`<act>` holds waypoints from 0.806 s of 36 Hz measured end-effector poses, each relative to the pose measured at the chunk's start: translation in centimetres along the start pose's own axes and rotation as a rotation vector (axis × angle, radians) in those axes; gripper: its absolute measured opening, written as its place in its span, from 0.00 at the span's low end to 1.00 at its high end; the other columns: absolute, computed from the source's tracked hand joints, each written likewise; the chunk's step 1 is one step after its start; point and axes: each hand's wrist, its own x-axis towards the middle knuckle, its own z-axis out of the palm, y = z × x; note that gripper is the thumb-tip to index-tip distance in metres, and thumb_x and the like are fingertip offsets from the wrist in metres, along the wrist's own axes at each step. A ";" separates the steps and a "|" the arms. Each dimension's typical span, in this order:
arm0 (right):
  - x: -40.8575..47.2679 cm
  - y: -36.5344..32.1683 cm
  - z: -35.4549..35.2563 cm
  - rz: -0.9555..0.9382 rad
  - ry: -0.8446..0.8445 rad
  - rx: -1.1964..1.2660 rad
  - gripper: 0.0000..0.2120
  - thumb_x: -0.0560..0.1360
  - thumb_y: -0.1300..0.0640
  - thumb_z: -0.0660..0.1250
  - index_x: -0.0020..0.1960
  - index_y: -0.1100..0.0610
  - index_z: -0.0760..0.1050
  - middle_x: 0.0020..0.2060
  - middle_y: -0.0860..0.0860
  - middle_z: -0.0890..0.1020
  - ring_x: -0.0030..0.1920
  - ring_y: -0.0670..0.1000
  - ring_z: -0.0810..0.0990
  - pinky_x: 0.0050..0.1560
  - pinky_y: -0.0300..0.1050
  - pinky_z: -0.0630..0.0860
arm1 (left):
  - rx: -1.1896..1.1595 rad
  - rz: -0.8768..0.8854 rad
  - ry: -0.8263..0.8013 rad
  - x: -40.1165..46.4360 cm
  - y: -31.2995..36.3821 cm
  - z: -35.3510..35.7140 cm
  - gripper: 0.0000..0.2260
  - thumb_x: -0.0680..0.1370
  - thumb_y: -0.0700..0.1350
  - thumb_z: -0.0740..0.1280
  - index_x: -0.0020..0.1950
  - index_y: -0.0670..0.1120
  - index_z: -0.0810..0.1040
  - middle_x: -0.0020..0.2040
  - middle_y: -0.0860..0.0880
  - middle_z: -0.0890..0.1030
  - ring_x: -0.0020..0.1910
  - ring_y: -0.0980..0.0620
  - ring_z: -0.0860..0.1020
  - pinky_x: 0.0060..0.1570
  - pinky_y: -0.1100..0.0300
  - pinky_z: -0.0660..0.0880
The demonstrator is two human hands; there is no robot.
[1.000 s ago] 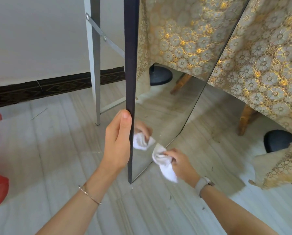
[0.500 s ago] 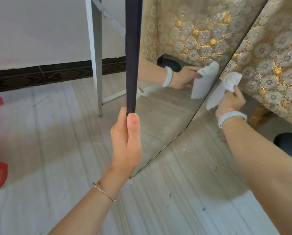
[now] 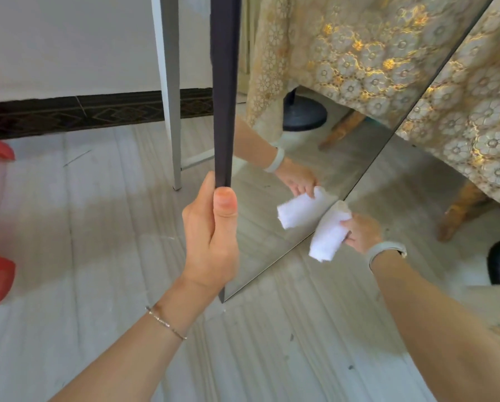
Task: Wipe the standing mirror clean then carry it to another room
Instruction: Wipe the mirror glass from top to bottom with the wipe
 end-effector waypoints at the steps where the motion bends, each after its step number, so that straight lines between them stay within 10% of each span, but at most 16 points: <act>1: 0.1 -0.6 -0.8 -0.034 0.049 -0.035 0.10 0.75 0.69 0.57 0.54 0.62 0.73 0.54 0.60 0.75 0.50 0.61 0.77 0.50 0.56 0.74 | 0.003 0.006 0.009 0.0 0.0 0.1 0.26 0.77 0.64 0.50 0.37 0.41 0.65 0.31 0.42 0.63 0.29 0.43 0.61 0.30 0.47 0.62; 5: -0.1 -5.0 -2.6 -0.257 0.328 0.297 0.18 0.76 0.65 0.58 0.65 0.61 0.69 0.62 0.60 0.75 0.60 0.59 0.75 0.62 0.52 0.73 | 0.002 -0.014 0.002 -0.1 -0.1 0.2 0.28 0.76 0.65 0.50 0.41 0.39 0.66 0.31 0.45 0.66 0.30 0.45 0.62 0.32 0.41 0.63; 12: -0.7 -10.0 0.3 -0.478 0.344 0.676 0.12 0.73 0.66 0.64 0.50 0.55 0.82 0.49 0.52 0.83 0.54 0.55 0.80 0.59 0.53 0.76 | 0.014 0.001 -0.009 0.1 0.0 0.2 0.26 0.76 0.64 0.49 0.36 0.41 0.62 0.31 0.55 0.62 0.29 0.54 0.59 0.30 0.56 0.61; 18: -4.9 -0.4 3.5 -0.397 0.040 0.403 0.11 0.75 0.66 0.63 0.43 0.52 0.79 0.34 0.48 0.78 0.38 0.46 0.73 0.39 0.39 0.73 | -0.002 -0.014 0.018 -0.3 -0.1 0.2 0.28 0.76 0.66 0.49 0.41 0.39 0.67 0.30 0.41 0.66 0.30 0.42 0.63 0.32 0.43 0.64; 23: -6.5 4.7 0.6 -0.162 -0.347 -0.106 0.15 0.74 0.74 0.58 0.58 0.63 0.73 0.41 0.52 0.78 0.30 0.41 0.79 0.32 0.31 0.77 | 0.003 0.022 0.013 0.0 -0.1 0.1 0.24 0.76 0.64 0.49 0.35 0.45 0.64 0.31 0.50 0.63 0.28 0.55 0.62 0.29 0.60 0.61; 29: -3.4 0.0 -1.9 -0.493 0.207 -0.019 0.18 0.73 0.73 0.58 0.59 0.61 0.75 0.47 0.56 0.77 0.39 0.48 0.76 0.44 0.45 0.76 | 0.002 0.020 -0.011 -0.2 -0.1 0.3 0.23 0.76 0.64 0.49 0.34 0.45 0.60 0.30 0.54 0.62 0.28 0.57 0.60 0.28 0.61 0.59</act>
